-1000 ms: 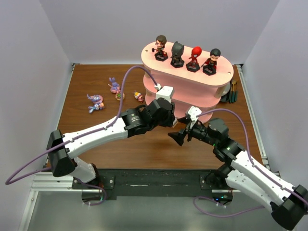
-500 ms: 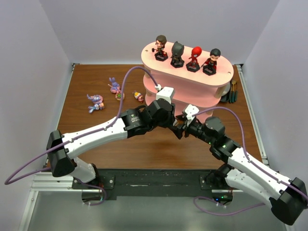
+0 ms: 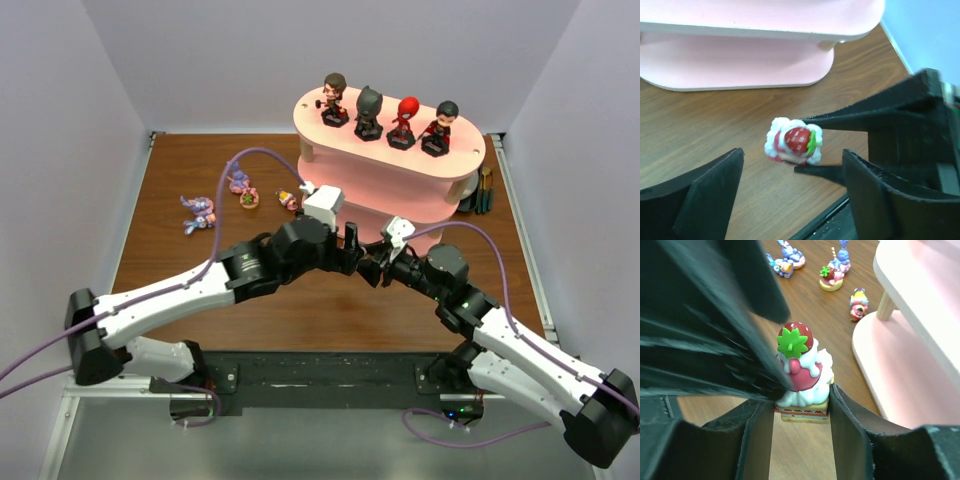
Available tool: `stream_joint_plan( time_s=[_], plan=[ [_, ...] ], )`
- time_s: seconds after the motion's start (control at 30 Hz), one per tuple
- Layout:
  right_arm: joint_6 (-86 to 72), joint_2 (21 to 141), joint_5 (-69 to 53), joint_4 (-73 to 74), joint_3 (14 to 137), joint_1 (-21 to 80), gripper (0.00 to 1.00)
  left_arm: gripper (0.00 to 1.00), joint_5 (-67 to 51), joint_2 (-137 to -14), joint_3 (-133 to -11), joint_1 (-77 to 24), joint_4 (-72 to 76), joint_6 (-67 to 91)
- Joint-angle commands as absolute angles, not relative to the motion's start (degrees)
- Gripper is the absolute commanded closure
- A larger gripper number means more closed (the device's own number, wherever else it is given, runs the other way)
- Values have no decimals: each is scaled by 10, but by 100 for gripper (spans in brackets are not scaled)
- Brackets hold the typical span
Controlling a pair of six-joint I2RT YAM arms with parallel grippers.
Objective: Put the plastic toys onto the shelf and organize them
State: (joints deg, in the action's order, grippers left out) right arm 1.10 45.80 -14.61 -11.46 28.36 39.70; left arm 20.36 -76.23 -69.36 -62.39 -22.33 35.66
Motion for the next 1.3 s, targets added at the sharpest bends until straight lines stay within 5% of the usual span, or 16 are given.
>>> stream_joint_plan(
  time_s=[0.0, 0.23, 0.6, 0.97, 1.27],
  plan=[
    [-65, 441, -148, -163, 275, 398, 100, 11, 196, -666, -617, -626, -56, 300],
    [-126, 431, -144, -187, 270, 398, 100, 10, 196, -590, -491, -626, 83, 250],
    [-141, 434, -146, -187, 268, 398, 100, 20, 204, -645, -481, -628, 128, 279],
    [-146, 433, -140, -200, 258, 398, 100, 44, 206, -685, -483, -633, 118, 319],
    [-139, 439, -142, -205, 254, 398, 100, 54, 206, -699, -486, -640, 109, 333]
  ],
)
